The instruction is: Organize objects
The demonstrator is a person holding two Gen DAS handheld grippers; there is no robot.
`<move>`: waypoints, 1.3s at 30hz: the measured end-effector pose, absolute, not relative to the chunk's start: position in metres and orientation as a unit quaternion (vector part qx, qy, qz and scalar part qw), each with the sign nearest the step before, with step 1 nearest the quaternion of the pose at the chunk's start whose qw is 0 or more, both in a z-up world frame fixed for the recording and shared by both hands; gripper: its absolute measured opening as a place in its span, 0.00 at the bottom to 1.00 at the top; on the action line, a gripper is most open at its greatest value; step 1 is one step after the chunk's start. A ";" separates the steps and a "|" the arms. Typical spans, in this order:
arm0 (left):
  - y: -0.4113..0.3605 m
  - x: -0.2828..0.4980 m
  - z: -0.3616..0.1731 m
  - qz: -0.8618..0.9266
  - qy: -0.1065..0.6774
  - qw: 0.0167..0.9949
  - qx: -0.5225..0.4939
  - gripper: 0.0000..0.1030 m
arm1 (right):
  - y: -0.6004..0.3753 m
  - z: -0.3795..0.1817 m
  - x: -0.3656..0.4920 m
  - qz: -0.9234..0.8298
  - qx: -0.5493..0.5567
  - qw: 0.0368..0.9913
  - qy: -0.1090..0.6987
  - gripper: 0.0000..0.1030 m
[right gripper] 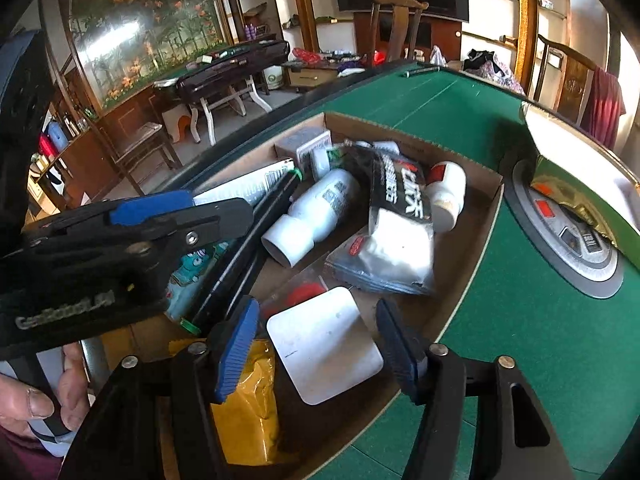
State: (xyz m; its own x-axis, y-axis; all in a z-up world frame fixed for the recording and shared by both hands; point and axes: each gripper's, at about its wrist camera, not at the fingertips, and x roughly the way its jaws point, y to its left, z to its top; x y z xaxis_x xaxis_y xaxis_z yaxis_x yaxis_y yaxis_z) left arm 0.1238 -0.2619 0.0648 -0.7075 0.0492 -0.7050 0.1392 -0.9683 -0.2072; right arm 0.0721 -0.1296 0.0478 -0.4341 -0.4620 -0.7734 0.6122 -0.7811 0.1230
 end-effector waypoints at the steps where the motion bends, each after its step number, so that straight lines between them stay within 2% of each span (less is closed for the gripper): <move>1: -0.262 0.127 0.068 -0.917 0.125 0.025 0.377 0.79 | -0.129 0.051 0.074 -0.845 0.421 0.318 0.088 0.73; 4: -0.263 0.136 0.077 -0.923 0.125 0.028 0.362 0.83 | -0.121 0.061 0.079 -0.856 0.402 0.314 0.082 0.83; 7: -0.261 0.146 0.087 -0.932 0.120 0.036 0.341 0.85 | -0.110 0.073 0.084 -0.869 0.382 0.306 0.072 0.87; 9: -0.260 0.153 0.094 -0.938 0.119 0.043 0.323 0.91 | -0.101 0.078 0.086 -0.879 0.369 0.295 0.068 0.89; 15: -0.249 0.173 0.115 -0.952 0.066 0.123 0.274 1.00 | -0.082 0.085 0.081 -0.896 0.354 0.263 0.056 0.91; 19: -0.231 0.190 0.125 -0.957 0.016 0.166 0.238 1.00 | -0.069 0.083 0.082 -0.901 0.352 0.249 0.042 0.91; 21: -0.228 0.194 0.126 -0.961 0.027 0.146 0.235 1.00 | -0.066 0.082 0.084 -0.905 0.347 0.242 0.043 0.91; 24: -0.241 0.184 0.110 -0.948 0.124 0.060 0.287 1.00 | -0.064 0.084 0.087 -0.911 0.338 0.233 0.045 0.92; 26: -0.247 0.177 0.097 -0.933 0.161 0.049 0.317 1.00 | -0.062 0.085 0.089 -0.914 0.332 0.229 0.046 0.92; 31: -0.248 0.183 0.096 -0.933 0.144 0.127 0.306 1.00 | -0.060 0.088 0.099 -0.923 0.308 0.221 0.063 0.96; 35: -0.247 0.189 0.106 -0.939 0.157 0.102 0.289 1.00 | -0.061 0.088 0.103 -0.926 0.299 0.217 0.077 0.96; 39: -0.241 0.186 0.104 -0.936 0.130 0.096 0.312 1.00 | -0.063 0.088 0.105 -0.927 0.297 0.216 0.075 0.97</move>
